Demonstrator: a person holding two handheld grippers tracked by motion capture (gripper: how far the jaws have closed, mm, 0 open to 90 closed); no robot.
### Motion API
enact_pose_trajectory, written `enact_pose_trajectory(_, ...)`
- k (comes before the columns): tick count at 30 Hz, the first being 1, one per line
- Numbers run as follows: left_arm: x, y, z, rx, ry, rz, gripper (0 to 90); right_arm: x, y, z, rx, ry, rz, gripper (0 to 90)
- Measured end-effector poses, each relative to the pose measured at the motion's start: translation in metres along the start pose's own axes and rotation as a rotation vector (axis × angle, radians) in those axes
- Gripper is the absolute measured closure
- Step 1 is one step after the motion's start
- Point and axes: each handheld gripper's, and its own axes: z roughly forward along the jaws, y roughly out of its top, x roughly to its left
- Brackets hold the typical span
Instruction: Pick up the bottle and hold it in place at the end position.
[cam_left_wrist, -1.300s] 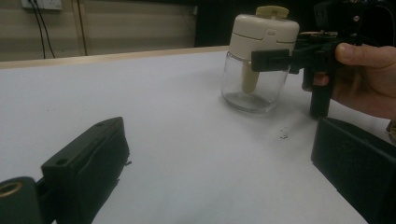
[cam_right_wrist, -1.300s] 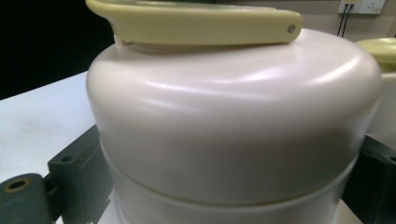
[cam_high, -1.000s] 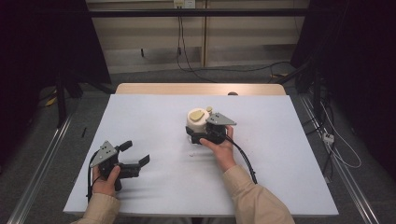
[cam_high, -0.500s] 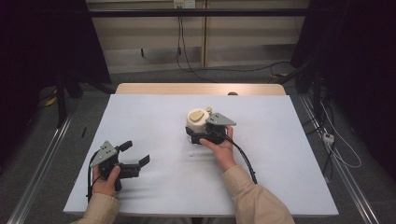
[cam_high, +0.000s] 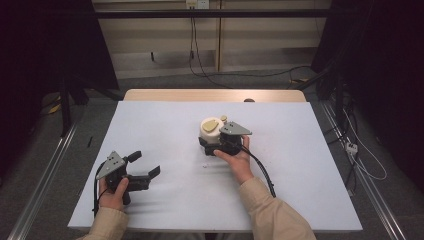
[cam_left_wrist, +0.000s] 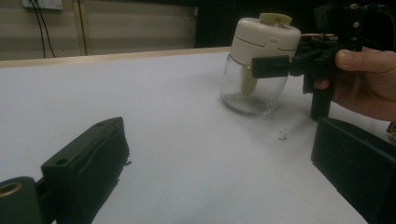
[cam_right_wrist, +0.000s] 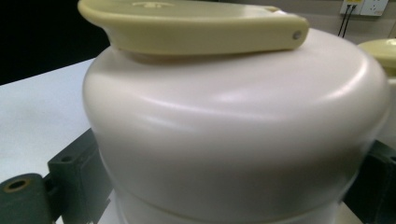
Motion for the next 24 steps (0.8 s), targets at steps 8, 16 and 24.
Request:
enact_pose_trajectory(8, -0.001, 0.003, 0.002, -0.023, -0.019, -0.024, 3.3, 0.0, 0.0, 0.0, 0.004, 0.0, 0.004, 5.6)
enact_pose_trajectory(16, -0.003, 0.009, 0.006, -0.037, -0.028, -0.046, 3.3, 0.0, 0.0, 0.0, 0.011, 0.002, 0.003, 5.6)
enact_pose_trajectory(24, -0.011, 0.017, 0.014, -0.018, -0.013, -0.023, 3.1, 0.0, 0.0, 0.0, 0.012, 0.002, 0.002, 5.5)
